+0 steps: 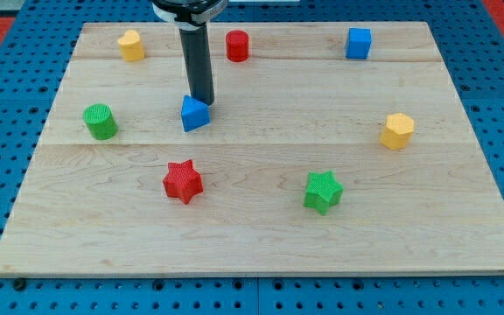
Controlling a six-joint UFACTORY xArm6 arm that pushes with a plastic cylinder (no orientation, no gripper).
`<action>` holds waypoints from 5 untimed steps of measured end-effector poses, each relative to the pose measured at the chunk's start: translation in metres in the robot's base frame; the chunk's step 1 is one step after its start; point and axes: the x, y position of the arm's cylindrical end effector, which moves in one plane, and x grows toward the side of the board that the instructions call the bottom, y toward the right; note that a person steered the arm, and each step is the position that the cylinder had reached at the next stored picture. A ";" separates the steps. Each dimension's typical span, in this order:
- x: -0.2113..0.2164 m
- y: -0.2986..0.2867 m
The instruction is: Slide the blue triangle above the red star
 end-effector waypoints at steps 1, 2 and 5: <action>0.000 -0.017; 0.009 -0.022; 0.064 -0.038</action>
